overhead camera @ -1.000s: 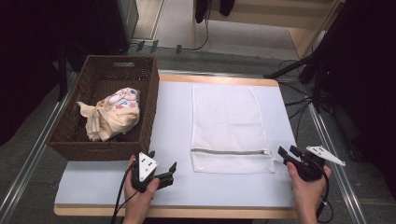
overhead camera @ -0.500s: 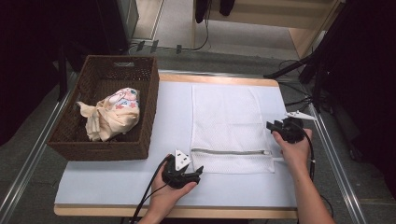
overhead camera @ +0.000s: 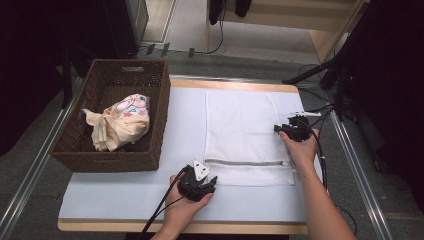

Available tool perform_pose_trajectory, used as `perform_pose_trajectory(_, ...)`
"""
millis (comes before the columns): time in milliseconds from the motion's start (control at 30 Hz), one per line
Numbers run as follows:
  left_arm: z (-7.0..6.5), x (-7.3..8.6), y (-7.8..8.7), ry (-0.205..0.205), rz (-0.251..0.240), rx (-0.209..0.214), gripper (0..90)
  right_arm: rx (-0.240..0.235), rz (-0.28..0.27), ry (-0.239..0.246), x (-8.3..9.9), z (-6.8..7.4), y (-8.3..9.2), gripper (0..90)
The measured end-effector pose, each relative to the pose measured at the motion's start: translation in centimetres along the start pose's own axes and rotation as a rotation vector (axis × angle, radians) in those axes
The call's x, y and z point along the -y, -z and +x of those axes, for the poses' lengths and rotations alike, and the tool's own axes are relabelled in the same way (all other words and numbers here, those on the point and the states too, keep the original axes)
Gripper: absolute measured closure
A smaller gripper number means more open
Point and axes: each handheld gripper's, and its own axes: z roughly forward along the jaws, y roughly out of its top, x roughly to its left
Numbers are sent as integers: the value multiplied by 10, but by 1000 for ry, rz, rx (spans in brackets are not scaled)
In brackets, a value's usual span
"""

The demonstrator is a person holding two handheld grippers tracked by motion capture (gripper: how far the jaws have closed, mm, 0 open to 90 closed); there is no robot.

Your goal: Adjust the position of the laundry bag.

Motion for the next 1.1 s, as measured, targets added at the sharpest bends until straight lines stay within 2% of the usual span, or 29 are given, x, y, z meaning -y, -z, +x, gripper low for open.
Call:
perform_pose_trajectory(133, 2, -2, -1, -11, 6, 19, 663, 52, 1, 54, 0, 5, -2, 720)
perform_pose_trajectory(167, 2, -2, -1, -11, 6, 19, 703, 52, 1, 54, 0, 5, -2, 720)
perform_pose_trajectory(200, 2, -3, -1, -11, 8, 26, 703, 55, 0, 43, 0, 5, -3, 752)
perform_pose_trajectory(300, 3, -4, -2, -6, 6, 59, 898, 23, 3, 49, -1, 3, -2, 896)
perform_pose_trajectory(333, 3, -4, -2, -6, 6, 59, 900, 23, 3, 49, -1, 3, -2, 896)
perform_pose_trajectory(367, 6, -5, -3, 2, 7, 84, 900, 20, 4, 69, -1, 4, -2, 900)
perform_pose_trajectory(433, 9, -5, -2, 3, 6, 95, 900, 10, 8, 59, -1, 3, -1, 900)
perform_pose_trajectory(500, 10, -4, 0, -3, 7, 94, 900, 2, 8, 46, -1, 3, -1, 900)
perform_pose_trajectory(667, 15, -1, 4, 9, -8, 93, 900, 1, 5, 53, -1, 10, -2, 900)
perform_pose_trajectory(767, 21, 3, 9, 19, -17, 84, 900, 10, -11, 56, 0, 18, -2, 900)
perform_pose_trajectory(900, 31, 10, 19, 40, -29, 68, 900, -15, -32, 70, 1, 34, -5, 900)
perform_pose_trajectory(933, 34, 12, 21, 50, -33, 65, 900, -15, -32, 70, 1, 34, -5, 900)
perform_pose_trajectory(967, 40, 16, 26, 71, -38, 59, 900, -28, -36, 74, 2, 41, -6, 900)
perform_pose_trajectory(1100, 53, 23, 34, 90, -38, 42, 900, -55, -44, 75, 3, 57, -9, 900)
